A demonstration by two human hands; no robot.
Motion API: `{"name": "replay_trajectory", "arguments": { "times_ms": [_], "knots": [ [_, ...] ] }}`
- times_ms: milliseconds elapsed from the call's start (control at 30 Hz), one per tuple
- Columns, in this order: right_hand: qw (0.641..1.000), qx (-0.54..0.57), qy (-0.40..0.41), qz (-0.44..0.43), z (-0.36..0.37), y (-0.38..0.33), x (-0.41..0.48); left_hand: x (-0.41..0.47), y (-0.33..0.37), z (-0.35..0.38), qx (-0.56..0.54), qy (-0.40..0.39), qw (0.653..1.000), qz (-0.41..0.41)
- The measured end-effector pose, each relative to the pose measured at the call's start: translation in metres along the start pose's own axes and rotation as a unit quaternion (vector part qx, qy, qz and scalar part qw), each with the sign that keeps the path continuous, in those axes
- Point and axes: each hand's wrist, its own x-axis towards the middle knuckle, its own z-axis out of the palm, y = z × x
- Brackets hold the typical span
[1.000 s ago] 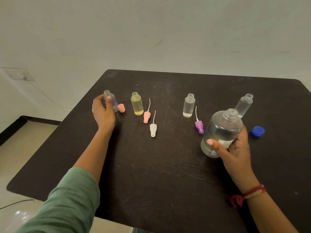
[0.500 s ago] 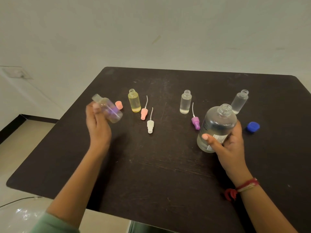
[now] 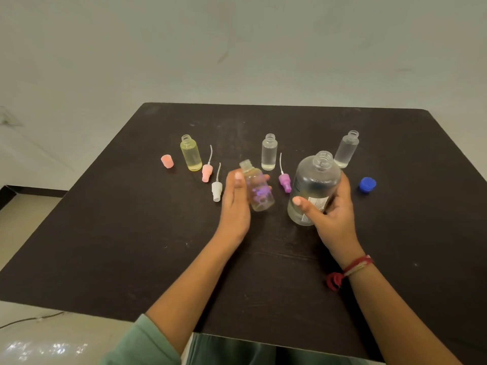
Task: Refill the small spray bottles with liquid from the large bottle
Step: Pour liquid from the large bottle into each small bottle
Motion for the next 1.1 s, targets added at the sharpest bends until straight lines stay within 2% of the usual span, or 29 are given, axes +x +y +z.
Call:
{"name": "replay_trajectory", "arguments": {
  "times_ms": [167,300,533,800,1100],
  "knots": [
    [0.999,0.0,0.043,-0.023,-0.01,-0.01,0.002,-0.005,-0.009,0.016,0.036,-0.078,0.996,0.006],
    [0.99,-0.11,0.043,-0.083,-0.027,-0.026,0.009,-0.007,-0.009,0.013,-0.017,-0.156,0.987,-0.021],
    [0.924,-0.338,0.014,-0.179,-0.041,-0.045,0.024,-0.007,-0.011,0.015,-0.011,-0.206,0.978,-0.019],
    [0.883,-0.427,-0.045,-0.189,-0.03,-0.039,0.021,-0.008,-0.009,0.014,-0.012,-0.241,0.97,0.006],
    [0.848,-0.483,-0.047,-0.212,-0.028,-0.041,0.019,-0.009,-0.007,0.013,-0.065,-0.251,0.966,0.002]
  ]
}}
